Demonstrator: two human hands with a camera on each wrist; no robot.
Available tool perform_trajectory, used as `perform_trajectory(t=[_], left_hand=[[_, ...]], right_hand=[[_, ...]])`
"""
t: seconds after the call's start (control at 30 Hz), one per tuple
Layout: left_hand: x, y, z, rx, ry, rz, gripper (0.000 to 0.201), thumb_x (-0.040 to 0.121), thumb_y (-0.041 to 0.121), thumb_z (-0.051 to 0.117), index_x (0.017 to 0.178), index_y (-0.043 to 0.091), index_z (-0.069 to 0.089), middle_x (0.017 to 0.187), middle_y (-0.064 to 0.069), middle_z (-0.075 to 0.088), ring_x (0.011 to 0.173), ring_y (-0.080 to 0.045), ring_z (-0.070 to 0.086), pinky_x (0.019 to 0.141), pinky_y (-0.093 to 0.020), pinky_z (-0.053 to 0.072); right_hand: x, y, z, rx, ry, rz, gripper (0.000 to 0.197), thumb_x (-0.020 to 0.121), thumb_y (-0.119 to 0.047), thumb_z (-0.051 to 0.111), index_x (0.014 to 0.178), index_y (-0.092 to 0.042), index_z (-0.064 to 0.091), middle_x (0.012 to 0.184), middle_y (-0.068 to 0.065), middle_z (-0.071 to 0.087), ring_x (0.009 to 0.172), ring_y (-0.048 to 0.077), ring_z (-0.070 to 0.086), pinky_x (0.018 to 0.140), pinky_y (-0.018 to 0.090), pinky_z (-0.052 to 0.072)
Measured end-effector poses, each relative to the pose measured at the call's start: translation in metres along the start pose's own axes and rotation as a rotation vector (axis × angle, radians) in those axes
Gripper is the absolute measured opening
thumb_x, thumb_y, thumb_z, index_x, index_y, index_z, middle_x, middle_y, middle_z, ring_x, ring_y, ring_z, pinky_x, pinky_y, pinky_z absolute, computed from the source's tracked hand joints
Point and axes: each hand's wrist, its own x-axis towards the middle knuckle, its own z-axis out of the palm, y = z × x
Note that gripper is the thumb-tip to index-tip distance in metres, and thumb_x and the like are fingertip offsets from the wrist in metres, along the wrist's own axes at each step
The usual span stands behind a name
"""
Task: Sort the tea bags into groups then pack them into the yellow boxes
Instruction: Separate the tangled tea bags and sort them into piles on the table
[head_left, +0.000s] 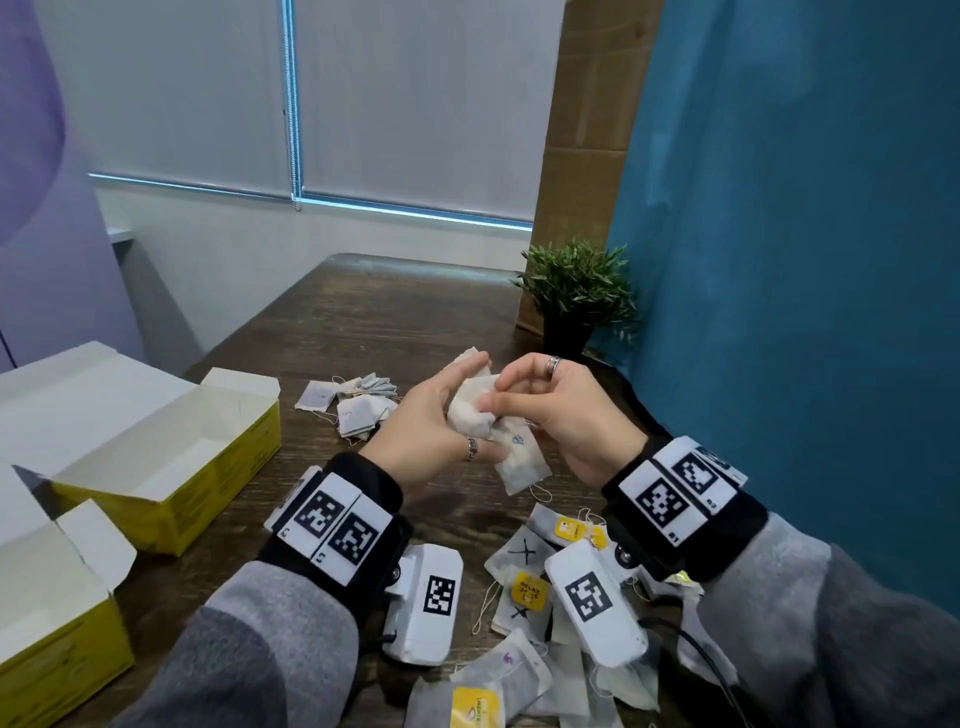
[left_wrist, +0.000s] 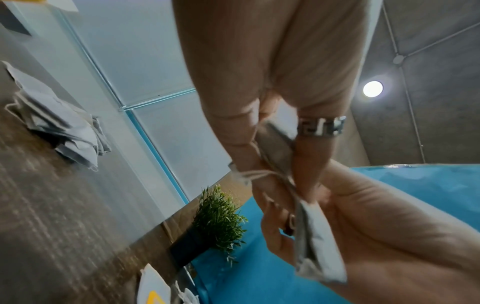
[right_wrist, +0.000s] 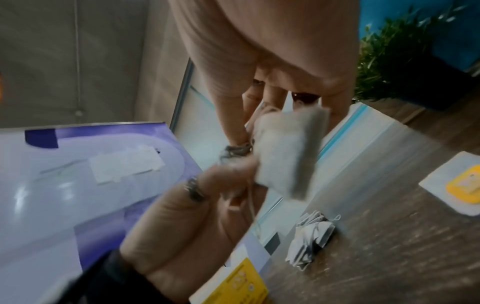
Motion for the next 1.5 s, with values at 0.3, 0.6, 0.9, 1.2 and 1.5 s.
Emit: perform_trajectory(t=[0.3,0.6,0.9,1.2,1.5], left_hand=[[0.0,-0.002,-0.003,-0.173,0.043,-0.063,0.087,0.067,-0.024,0.065,0.141,0.009,0.036,0.141,0.002,0.044,0.096,-0.004,0.06,0.068,-0.015,0.054],[0.001,-0.006,-0.003,-0.302,-0.007,-0.231,0.037,0.092,-0.002,0.047,0.126,0.014,0.051,0.088,0.001,0.071,0.072,-0.007,0.069,0.061,-0.02,0.056],[0.008,-0.005,-0.023,-0.194,0.13,-0.301,0.048,0.093,-0.011,0.04,0.127,0.02,0.049,0.105,-0.009,0.058,0.068,-0.016,0.067,0.056,-0.029,0.059],[0.057,-0.003,-0.073,0.255,0.269,-0.525,0.055,0.089,-0.017,0.033,0.13,0.016,0.05,0.076,-0.009,0.063,0.048,-0.016,0.061,0.041,-0.024,0.052],[0.088,-0.029,-0.09,1.069,0.054,-0.642,0.054,0.09,-0.003,0.049,0.141,0.01,0.037,0.146,-0.011,0.04,0.129,-0.029,0.043,0.098,-0.029,0.038]], right_hand=[[-0.004,0.005,-0.009,-0.269,-0.158,-0.164,0.028,0.073,0.0,0.075,0.095,-0.013,0.065,0.091,0.004,0.068,0.082,0.006,0.064,0.079,0.02,0.052],[-0.003,0.017,-0.01,-0.417,-0.076,-0.201,0.029,0.067,-0.002,0.081,0.09,-0.013,0.067,0.085,-0.003,0.069,0.077,0.006,0.063,0.074,0.02,0.052],[0.014,0.018,-0.046,-0.24,-0.042,-0.079,0.036,0.066,0.012,0.075,0.086,-0.015,0.061,0.087,0.004,0.064,0.057,-0.004,0.056,0.055,0.012,0.047],[0.087,0.056,-0.136,-0.454,0.24,0.219,0.03,0.07,0.004,0.077,0.085,-0.016,0.06,0.078,0.001,0.053,0.059,0.012,0.05,0.039,0.018,0.042],[0.102,0.064,-0.122,-1.339,-0.081,0.315,0.029,0.094,-0.026,0.051,0.112,-0.009,0.065,0.115,0.01,0.064,0.109,0.025,0.057,0.088,0.03,0.042]])
